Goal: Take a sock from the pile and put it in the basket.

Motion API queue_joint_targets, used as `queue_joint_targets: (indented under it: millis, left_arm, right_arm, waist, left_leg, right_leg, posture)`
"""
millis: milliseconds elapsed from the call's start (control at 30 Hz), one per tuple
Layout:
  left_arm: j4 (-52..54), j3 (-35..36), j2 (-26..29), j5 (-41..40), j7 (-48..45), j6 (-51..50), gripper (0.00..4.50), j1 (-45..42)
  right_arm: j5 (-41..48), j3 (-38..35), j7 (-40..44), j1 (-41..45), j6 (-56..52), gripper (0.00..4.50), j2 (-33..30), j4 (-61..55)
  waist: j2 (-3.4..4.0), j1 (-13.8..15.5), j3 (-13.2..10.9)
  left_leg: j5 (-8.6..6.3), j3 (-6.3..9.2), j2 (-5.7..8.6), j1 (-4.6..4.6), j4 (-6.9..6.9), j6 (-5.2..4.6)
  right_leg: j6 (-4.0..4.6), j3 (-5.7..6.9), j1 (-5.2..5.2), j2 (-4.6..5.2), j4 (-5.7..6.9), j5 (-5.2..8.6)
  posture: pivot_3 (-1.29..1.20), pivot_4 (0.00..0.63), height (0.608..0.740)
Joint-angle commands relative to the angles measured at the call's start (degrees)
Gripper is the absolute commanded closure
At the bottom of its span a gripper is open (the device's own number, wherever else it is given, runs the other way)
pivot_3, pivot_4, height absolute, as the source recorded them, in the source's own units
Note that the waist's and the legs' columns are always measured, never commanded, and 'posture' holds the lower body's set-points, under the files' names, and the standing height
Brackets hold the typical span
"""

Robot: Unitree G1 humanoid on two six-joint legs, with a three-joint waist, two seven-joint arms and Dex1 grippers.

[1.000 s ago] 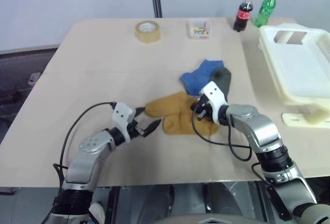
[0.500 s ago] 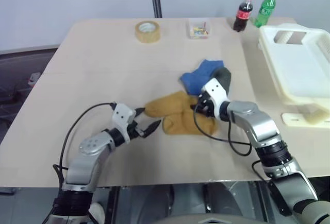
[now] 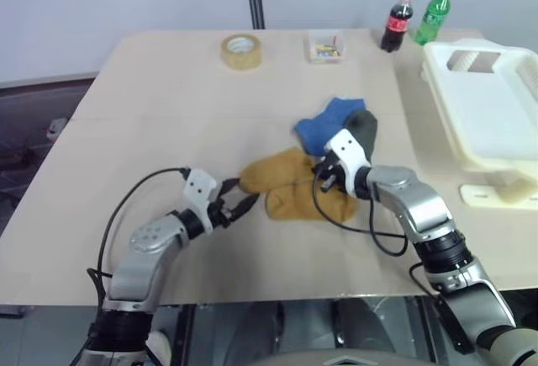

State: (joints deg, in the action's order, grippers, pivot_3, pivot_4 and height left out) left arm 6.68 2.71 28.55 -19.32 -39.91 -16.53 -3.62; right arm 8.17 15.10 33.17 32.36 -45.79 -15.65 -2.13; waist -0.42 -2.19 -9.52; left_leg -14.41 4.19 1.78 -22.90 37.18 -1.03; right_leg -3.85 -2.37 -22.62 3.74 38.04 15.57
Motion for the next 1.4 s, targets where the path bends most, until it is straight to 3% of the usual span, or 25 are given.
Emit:
queue_joint_targets:
  millis: [33,100,167,500,667,800,1000,1400]
  left_arm:
    - [-0.5,-0.9,-0.3,0.1,-0.8,-0.5,3.04,0.4]
    - [-0.5,-0.9,-0.3,0.3,-0.7,-0.5,3.99,0.4]
    - [-0.5,-0.9,-0.3,0.8,-0.4,0.0,4.36,0.4]
    - [7.6,1.9,-0.3,-2.1,-1.4,4.1,4.36,1.5]
    - [16.4,0.4,3.5,-0.2,-4.5,5.7,4.36,5.5]
    - [16.5,-2.0,6.7,4.3,-5.5,8.0,4.36,6.8]
    - [14.0,-5.0,6.7,7.6,-5.8,9.8,4.36,5.9]
    - [6.8,-8.6,4.2,17.4,-1.0,20.8,4.36,3.6]
  right_arm:
    - [0.1,0.1,0.0,0.2,1.2,4.50,0.1,-1.9]
    - [0.1,0.1,-0.1,0.0,1.2,4.50,0.1,-2.2]
    - [0.0,0.2,-0.1,0.0,1.3,4.50,0.2,-2.6]
    - [5.6,-4.3,2.0,-0.1,-6.0,4.50,-3.9,-16.3]
    - [14.5,-13.5,5.1,-4.8,-20.9,4.50,-13.2,-32.1]
    - [18.7,-17.7,4.5,-9.1,-28.2,4.50,-18.0,-37.7]
    - [20.9,-18.7,0.9,-11.8,-32.2,4.50,-17.4,-40.1]
    - [20.5,-15.6,-3.7,-15.6,-30.1,4.50,-17.9,-38.8]
  waist:
    - [0.00,0.0,0.0]
    - [0.00,0.0,0.0]
    - [0.00,0.0,0.0]
    - [0.00,0.1,0.0]
    - [0.00,0.5,0.0]
    - [0.00,1.1,0.0]
    - [0.01,1.3,0.0]
    - [-0.01,1.4,0.0]
  left_leg:
    - [0.00,0.00,0.00,0.00,0.00,0.00]
    - [0.00,0.00,0.00,0.00,0.00,0.00]
    - [0.00,0.00,0.00,0.00,0.00,0.00]
    - [0.00,0.02,-0.01,-0.10,0.00,0.00]
    - [0.00,0.04,0.00,-0.11,0.00,0.00]
    - [-0.01,0.09,0.04,-0.38,0.01,-0.02]
    - [0.00,0.05,-0.02,-0.13,0.03,-0.03]
    - [0.00,0.04,0.02,-0.15,0.06,-0.03]
  right_leg:
    - [0.00,0.00,0.00,0.00,0.00,0.00]
    - [0.00,0.00,0.00,0.00,0.00,0.00]
    - [0.00,0.00,0.00,0.00,0.00,0.00]
    - [0.00,0.00,-0.04,0.14,-0.01,0.00]
    - [0.00,0.04,-0.01,0.26,-0.04,0.00]
    - [0.00,0.09,-0.15,0.32,-0.19,0.00]
    - [0.00,0.10,0.04,0.20,-0.06,0.01]
    - [-0.01,0.10,0.05,0.03,-0.08,0.00]
  posture:
    - [0.00,0.150,0.738]
    - [0.00,0.150,0.738]
    - [0.00,0.150,0.738]
    - [0.00,0.150,0.738]
    - [0.00,0.150,0.738]
    - [0.00,0.150,0.738]
    - [0.00,0.150,0.738]
    - [0.00,0.150,0.738]
